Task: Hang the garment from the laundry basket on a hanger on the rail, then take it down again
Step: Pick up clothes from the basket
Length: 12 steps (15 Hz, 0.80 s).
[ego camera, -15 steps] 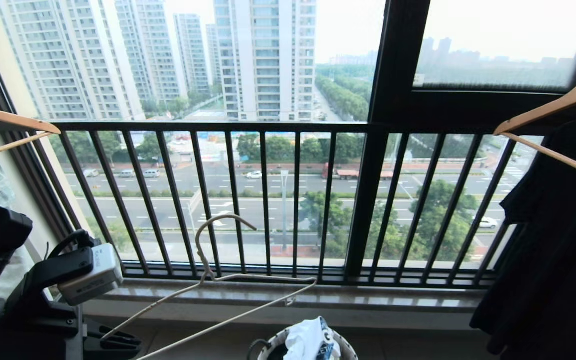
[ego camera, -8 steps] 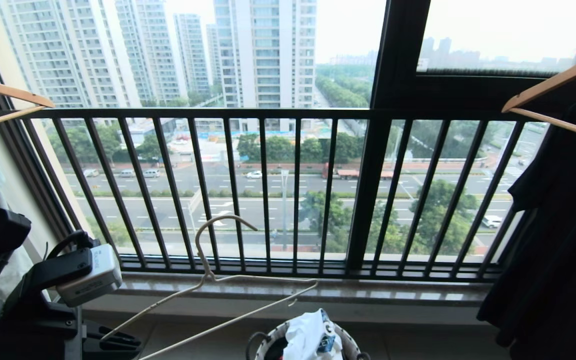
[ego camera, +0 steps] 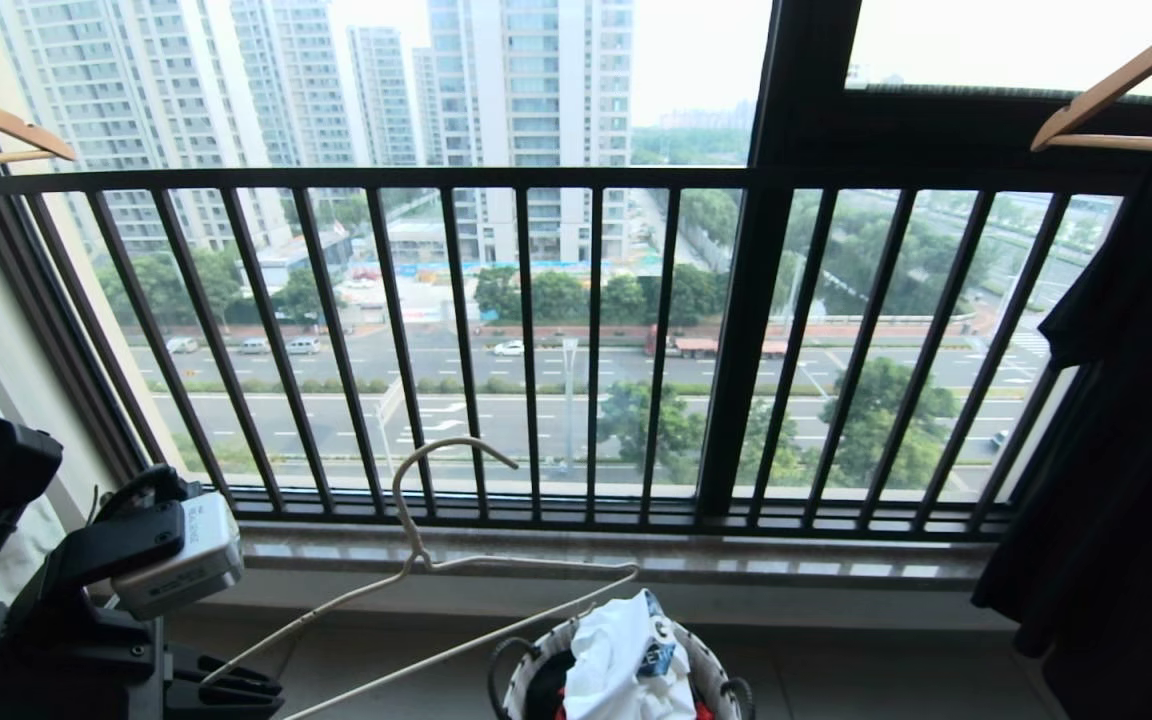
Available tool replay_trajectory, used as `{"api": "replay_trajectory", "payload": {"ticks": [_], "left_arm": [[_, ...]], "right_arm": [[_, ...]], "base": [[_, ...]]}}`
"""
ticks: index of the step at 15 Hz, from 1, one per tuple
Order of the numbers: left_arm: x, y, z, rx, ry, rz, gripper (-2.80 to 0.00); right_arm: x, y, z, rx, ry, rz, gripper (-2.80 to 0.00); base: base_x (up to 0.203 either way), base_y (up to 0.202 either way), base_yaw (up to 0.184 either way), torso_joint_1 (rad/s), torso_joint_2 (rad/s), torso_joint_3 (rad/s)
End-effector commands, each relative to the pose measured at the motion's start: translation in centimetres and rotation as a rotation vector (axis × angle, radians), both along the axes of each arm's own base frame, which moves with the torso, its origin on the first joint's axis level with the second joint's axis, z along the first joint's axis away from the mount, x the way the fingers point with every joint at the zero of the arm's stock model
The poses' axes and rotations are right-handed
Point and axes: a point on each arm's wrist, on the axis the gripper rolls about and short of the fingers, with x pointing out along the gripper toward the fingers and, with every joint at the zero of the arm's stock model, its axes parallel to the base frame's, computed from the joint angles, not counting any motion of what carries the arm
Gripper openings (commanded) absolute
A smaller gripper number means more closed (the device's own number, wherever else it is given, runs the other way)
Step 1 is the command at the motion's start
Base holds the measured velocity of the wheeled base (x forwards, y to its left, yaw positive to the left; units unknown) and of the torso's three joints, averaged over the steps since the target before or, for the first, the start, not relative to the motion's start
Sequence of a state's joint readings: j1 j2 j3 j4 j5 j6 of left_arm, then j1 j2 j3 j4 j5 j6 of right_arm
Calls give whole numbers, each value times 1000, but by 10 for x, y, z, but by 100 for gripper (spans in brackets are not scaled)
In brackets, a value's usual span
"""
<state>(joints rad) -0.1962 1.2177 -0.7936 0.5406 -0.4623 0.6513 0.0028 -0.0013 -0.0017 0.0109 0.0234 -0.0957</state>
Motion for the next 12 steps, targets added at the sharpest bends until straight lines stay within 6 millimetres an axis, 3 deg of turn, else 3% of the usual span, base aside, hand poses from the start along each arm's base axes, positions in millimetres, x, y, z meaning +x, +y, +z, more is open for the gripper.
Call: {"api": "replay_trajectory", "payload": {"ticks": [1,12], "left_arm": [[0,0,0,0,3,-4,-280],[1,0,-2,3,11,-6,-280]], "right_arm": [[0,0,0,1,1,0,-280],[0,0,0,-1,1,1,-280]], "base": [[0,0,0,-207,524,310],[0,0,0,-165,482,310]]}}
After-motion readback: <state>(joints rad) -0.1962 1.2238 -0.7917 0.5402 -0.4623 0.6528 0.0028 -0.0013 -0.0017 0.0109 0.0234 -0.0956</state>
